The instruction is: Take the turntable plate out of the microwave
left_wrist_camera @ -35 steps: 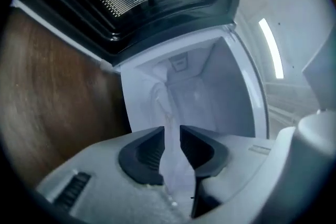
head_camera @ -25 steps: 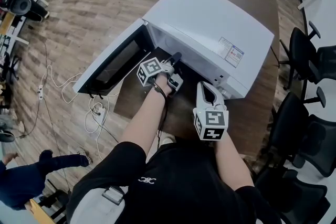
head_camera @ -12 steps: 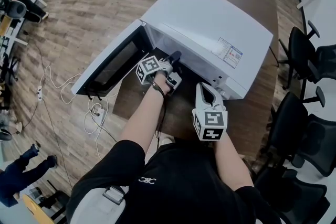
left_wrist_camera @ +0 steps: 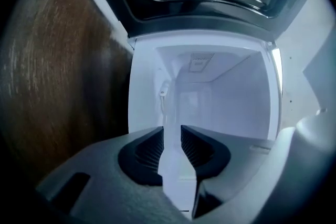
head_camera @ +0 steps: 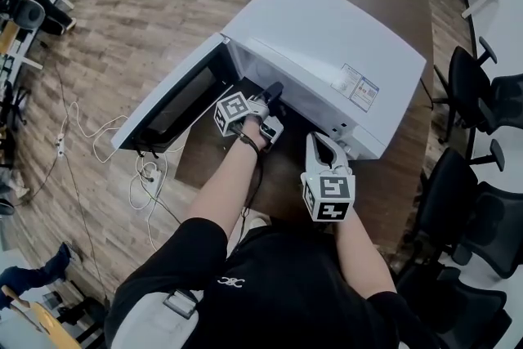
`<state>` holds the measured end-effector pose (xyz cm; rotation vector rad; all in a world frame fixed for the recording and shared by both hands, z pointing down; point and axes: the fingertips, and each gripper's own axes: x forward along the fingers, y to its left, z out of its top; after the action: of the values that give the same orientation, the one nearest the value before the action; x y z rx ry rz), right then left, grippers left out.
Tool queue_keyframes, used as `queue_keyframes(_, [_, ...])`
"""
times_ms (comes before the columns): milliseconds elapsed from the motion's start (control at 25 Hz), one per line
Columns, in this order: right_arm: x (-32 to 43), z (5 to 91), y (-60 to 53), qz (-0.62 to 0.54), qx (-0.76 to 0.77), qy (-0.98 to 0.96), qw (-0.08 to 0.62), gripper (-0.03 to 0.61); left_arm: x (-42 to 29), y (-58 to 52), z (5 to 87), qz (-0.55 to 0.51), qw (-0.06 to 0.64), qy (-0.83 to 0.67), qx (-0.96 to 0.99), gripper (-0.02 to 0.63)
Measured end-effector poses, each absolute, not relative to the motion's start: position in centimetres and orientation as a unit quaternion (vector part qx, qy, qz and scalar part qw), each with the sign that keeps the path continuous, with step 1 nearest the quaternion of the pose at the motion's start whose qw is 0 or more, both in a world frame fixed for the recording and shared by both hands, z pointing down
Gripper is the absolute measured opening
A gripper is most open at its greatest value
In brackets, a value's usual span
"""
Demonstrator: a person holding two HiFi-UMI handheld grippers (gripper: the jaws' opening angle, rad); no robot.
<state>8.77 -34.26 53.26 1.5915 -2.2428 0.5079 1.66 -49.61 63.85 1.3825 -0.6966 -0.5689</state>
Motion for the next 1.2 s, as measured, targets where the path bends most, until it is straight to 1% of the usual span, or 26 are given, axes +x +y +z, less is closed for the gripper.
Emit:
queue_keyframes(480, [8.7, 53.4, -34.3, 0.175, 0.563, -0.788, 0.178, 0.005, 2.4, -51.8, 62.5, -0.253, 0.664, -0.294, 0.639, 0.112])
queue_keyframes(800, [8.5, 53.5, -34.3, 0.172, 0.562, -0.788, 0.183, 0.006, 2.7, -52.6, 62.2, -0.266, 0.673, -0.288, 0.627, 0.121])
queue_keyframes(880, [8.4, 53.5, -34.3, 0.171, 0.561, -0.789, 0.185, 0.006, 2.6, -52.6, 62.4, -0.283, 0.684, -0.272, 0.614, 0.107])
queue_keyframes(1040, [8.6, 53.5, -34.4, 0.170, 0.562, -0.788, 0.186, 0.006, 2.7, -52.1, 62.8, -0.278, 0.691, -0.254, 0.617, 0.044])
queue_keyframes(1200, [8.8, 53.8, -34.5, 0.172, 0.564, -0.785, 0.189, 0.006, 2.9, -51.7, 62.8, -0.240, 0.672, -0.257, 0.652, 0.040])
